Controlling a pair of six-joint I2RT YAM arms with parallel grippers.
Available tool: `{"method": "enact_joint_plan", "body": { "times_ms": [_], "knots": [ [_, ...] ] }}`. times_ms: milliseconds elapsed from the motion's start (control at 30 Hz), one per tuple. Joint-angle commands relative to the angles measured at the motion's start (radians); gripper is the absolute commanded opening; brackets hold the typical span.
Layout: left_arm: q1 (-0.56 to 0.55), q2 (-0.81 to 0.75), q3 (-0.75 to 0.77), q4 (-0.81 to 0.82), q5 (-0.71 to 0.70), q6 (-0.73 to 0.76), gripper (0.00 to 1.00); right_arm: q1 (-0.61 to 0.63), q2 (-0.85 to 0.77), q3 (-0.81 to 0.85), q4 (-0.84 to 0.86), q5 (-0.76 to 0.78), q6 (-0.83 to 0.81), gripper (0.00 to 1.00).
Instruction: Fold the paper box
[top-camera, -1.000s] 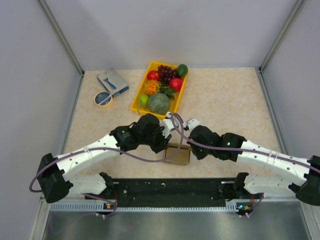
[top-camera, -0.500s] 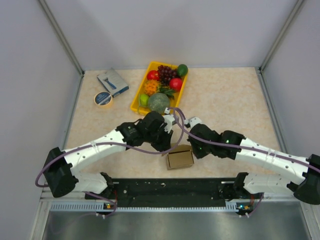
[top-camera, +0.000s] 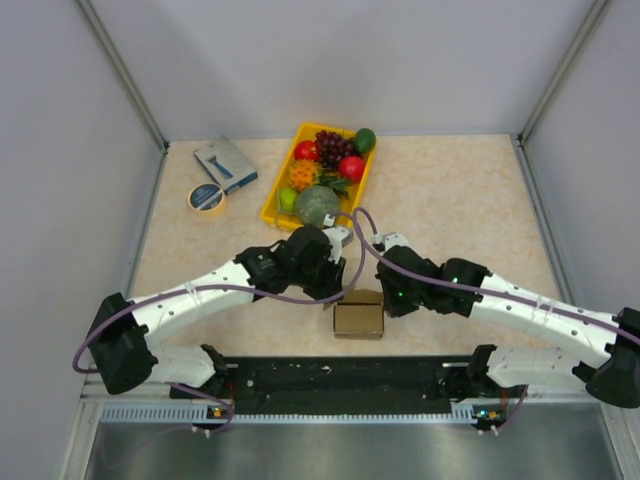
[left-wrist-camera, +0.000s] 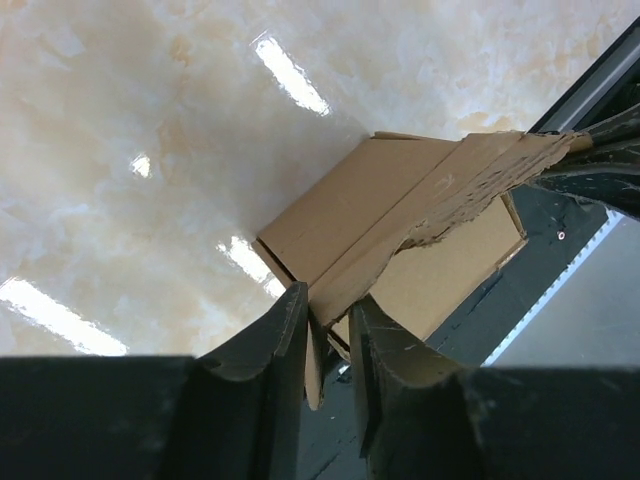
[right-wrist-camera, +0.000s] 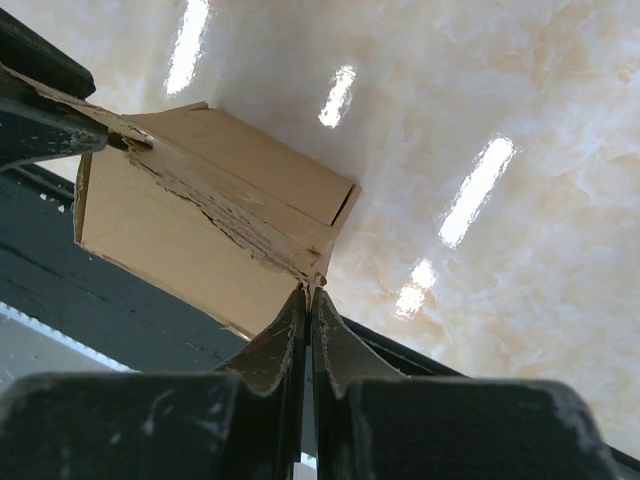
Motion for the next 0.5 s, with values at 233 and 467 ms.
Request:
{"method": "enact_joint_plan", "body": {
  "times_ms": [233, 467],
  "knots": [
    [-0.005, -0.026, -0.040, 0.135, 0.085, -0.092, 0.45, 0.005, 0.010, 0.051, 0.095, -0.031, 0.069, 0.00],
    [-0.020, -0.040, -0.104, 0.210, 0.130, -0.066, 0.56, 0.005, -0.001, 0.059, 0.095, -0.026, 0.075, 0.00]
  ]
}}
